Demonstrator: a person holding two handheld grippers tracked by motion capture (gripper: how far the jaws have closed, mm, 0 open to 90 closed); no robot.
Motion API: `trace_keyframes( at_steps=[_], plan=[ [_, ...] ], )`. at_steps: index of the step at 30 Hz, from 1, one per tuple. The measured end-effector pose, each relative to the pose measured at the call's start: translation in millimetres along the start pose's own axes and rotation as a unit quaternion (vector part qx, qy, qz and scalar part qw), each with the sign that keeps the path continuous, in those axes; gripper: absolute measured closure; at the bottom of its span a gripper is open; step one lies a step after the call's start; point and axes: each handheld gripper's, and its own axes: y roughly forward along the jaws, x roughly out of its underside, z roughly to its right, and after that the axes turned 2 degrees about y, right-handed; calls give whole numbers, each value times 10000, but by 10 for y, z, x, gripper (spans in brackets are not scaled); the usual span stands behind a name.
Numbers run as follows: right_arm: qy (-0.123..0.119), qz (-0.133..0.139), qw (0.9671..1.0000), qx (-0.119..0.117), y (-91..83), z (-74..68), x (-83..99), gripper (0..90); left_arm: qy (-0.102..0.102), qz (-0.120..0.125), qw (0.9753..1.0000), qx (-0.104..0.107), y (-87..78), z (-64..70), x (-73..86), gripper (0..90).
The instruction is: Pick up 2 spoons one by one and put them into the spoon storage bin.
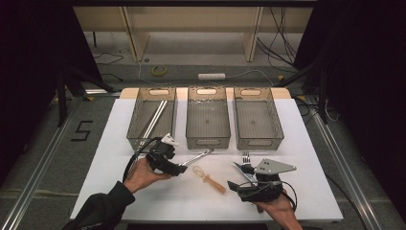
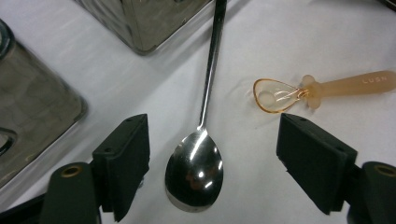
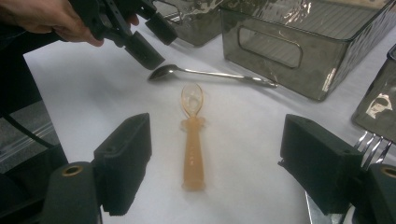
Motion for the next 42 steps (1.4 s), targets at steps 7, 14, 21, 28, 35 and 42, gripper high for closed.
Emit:
trace_keyframes(
  at_steps=[7, 14, 21, 28, 35, 42],
  plan=[
    [0, 5, 10000, -2, 7, -7, -8, 257, 82, -120, 9999, -5, 65, 22, -51, 305],
    [-1, -23, 10000, 7, 14, -6, -13, 258, 168, -190, 9997, -4, 102, 19, -125, 361],
    [6, -26, 10000, 53, 0, -10, -6, 258, 193, -265, 9995, 17, 163, 1, -182, 441],
    [13, -26, 10000, 70, -8, -20, -3, 258, 299, -391, 9988, -17, 216, -13, -204, 524],
    [20, -29, 10000, 72, -1, -23, -4, 258, 409, -584, 9975, 16, 303, -18, -215, 592],
    [23, -28, 10000, 58, 1, -25, -4, 258, 483, -710, 9963, 39, 370, -24, -223, 649]
  ],
)
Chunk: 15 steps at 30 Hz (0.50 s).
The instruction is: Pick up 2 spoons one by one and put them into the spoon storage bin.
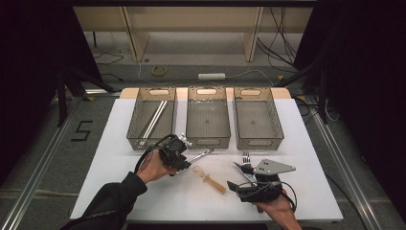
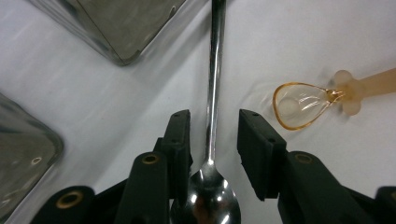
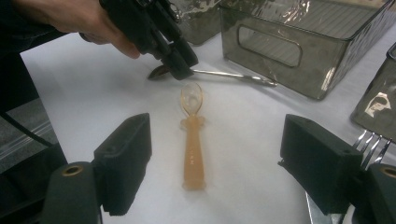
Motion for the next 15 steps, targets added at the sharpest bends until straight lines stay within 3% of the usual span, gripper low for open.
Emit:
trace_keyframes(
  at_steps=[15],
  plan=[
    [0, 0, 10000, -4, 0, 1, -1, 258, 60, -87, 9999, 44, 40, -24, -17, 717]
  ],
)
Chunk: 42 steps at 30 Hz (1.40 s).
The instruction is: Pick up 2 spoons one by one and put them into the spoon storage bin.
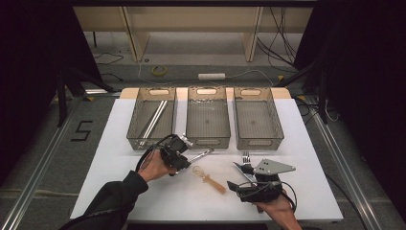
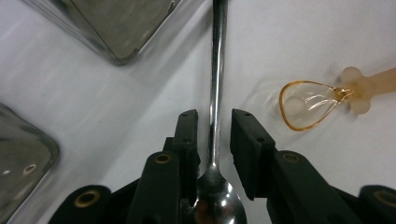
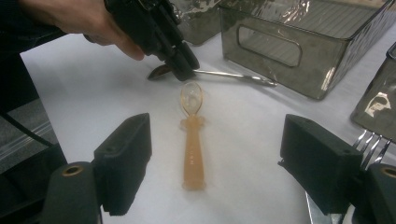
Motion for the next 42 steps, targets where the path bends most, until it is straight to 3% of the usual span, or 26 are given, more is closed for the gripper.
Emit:
trace_keyframes(
  at_steps=[13, 26, 42],
  plan=[
    [-10, -6, 10000, -3, 1, 1, 0, 258, 49, -11, 10000, -30, 20, -8, -11, 778],
    [-15, 4, 10000, -1, -4, 1, 1, 258, 321, 0, 9995, -62, 14, 25, -8, 854],
    [-16, 12, 10000, 2, -14, 6, 3, 258, 322, 256, 9992, -7, -118, 49, -1, 858]
  ],
)
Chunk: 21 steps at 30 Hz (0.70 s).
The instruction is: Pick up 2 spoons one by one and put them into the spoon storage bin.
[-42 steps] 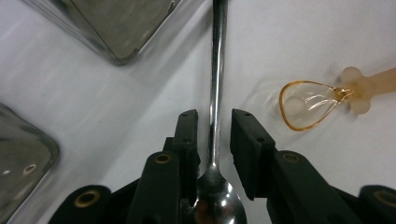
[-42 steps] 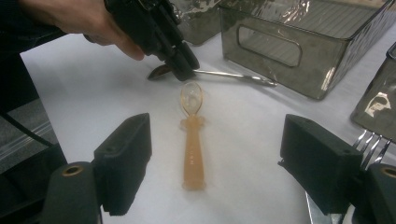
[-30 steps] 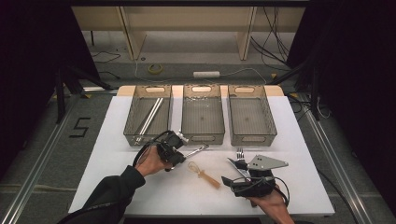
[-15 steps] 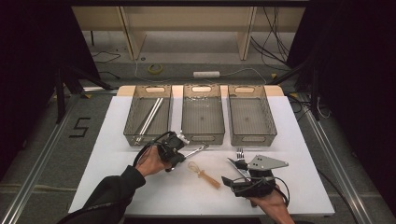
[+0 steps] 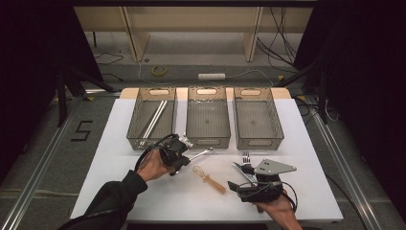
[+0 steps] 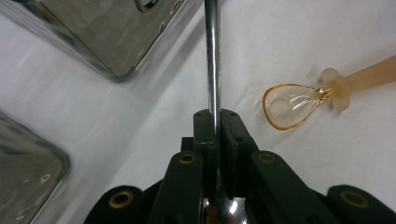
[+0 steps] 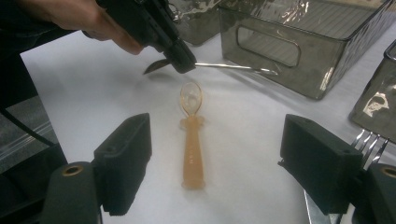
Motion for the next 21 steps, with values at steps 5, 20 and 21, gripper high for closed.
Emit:
trace_keyframes(
  at_steps=[5, 20, 21],
  plan=[
    [4, 1, 10000, 3, -2, 2, 1, 258, -15, 60, 10000, 50, -58, 3, 9, 858],
    [16, -17, 10000, 8, -3, 4, 2, 258, -90, 380, 9990, 200, -303, 23, -40, 858],
    [17, -17, 10000, 8, -3, 5, 2, 258, -103, 400, 9989, 209, -310, 19, -43, 858]
  ],
)
